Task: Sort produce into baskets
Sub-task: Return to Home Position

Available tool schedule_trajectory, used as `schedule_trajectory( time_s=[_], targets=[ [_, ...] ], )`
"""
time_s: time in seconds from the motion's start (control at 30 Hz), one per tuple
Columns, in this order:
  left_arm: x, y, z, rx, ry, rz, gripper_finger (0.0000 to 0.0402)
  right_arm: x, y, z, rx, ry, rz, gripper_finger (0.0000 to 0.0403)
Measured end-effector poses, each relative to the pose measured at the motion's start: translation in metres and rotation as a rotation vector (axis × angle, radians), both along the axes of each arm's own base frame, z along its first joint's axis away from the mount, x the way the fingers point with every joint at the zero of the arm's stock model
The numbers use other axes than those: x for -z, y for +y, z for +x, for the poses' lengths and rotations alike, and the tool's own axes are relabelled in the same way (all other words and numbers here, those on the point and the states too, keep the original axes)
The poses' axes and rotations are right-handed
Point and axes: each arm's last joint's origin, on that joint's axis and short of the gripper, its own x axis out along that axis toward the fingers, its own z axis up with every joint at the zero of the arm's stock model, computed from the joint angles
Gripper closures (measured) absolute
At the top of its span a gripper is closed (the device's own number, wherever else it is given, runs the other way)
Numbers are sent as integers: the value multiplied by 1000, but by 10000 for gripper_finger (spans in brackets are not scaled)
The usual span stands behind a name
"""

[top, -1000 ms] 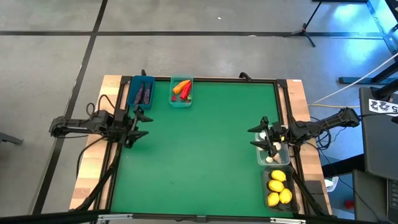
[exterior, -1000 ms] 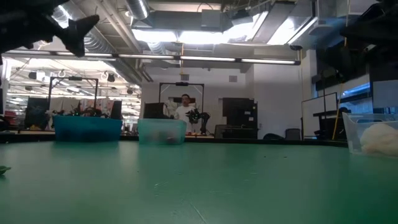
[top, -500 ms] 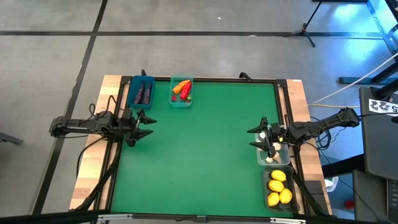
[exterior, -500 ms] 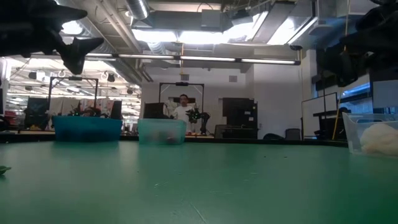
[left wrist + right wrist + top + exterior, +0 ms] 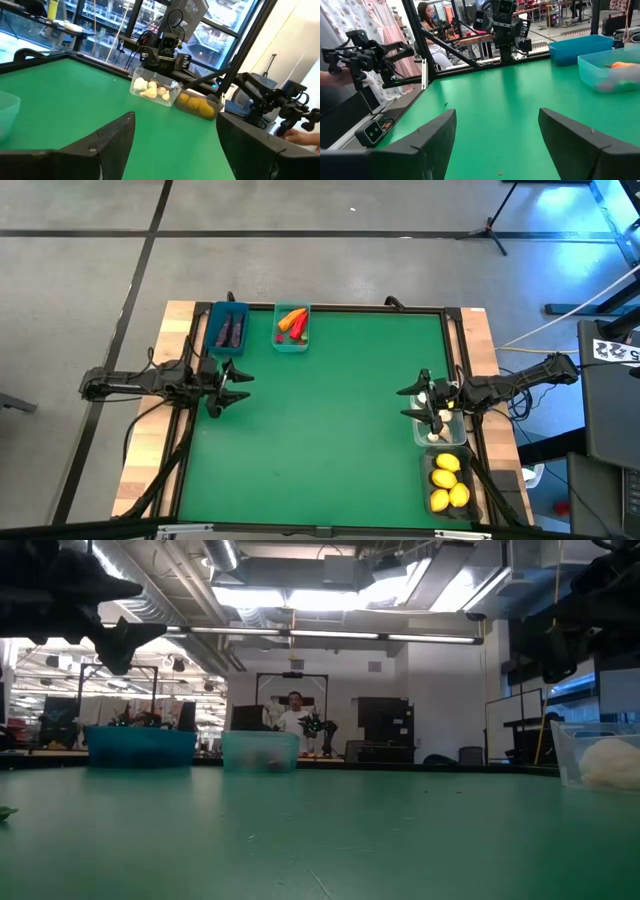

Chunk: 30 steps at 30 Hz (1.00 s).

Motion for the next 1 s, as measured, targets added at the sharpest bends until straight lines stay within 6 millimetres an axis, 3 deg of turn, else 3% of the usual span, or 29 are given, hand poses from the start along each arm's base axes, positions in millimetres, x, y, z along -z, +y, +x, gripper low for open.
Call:
schedule_trajectory(
  time_s=[0.33,0.5,1.0],
  targets=[
    [1,0,0,-19,12,108,126,0,0,0,0,0,0,123],
    [0,3,0,-108,16,194,126,0,0,0,-1,0,-1,123],
    [0,3,0,-113,13,172,126,0,0,0,-1,-1,-1,123]
  ],
)
